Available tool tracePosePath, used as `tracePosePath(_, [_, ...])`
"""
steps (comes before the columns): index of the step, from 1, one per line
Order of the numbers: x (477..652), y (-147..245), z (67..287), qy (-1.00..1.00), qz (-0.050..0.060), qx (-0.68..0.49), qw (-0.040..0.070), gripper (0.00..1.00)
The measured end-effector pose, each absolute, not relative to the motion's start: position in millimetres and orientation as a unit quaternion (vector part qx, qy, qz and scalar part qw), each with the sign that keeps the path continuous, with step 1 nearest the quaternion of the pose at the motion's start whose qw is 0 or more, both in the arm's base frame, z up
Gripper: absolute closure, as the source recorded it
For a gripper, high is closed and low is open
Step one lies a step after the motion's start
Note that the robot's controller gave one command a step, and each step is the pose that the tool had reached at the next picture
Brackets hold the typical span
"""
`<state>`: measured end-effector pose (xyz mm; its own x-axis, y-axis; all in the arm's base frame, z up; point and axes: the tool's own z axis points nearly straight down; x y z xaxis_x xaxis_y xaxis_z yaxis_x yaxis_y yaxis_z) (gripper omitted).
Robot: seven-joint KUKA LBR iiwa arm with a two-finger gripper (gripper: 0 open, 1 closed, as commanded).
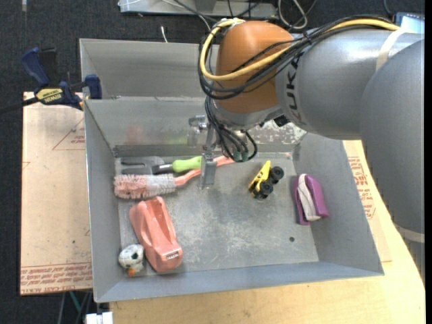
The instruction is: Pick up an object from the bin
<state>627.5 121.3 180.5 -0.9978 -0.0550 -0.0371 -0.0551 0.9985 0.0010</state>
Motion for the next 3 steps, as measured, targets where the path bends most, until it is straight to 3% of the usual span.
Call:
tracePosePath(1, [607.7, 145, 153, 0.998, 0.000, -0.058, 0.018, 0.00])
tracePosePath(2, [608.9, 159, 132, 0.985, -0.002, -0.171, 0.020, 0.00])
tracePosePath(3, [589.8, 147, 120, 0.996, 0.001, -0.083, 0.012, 0.00])
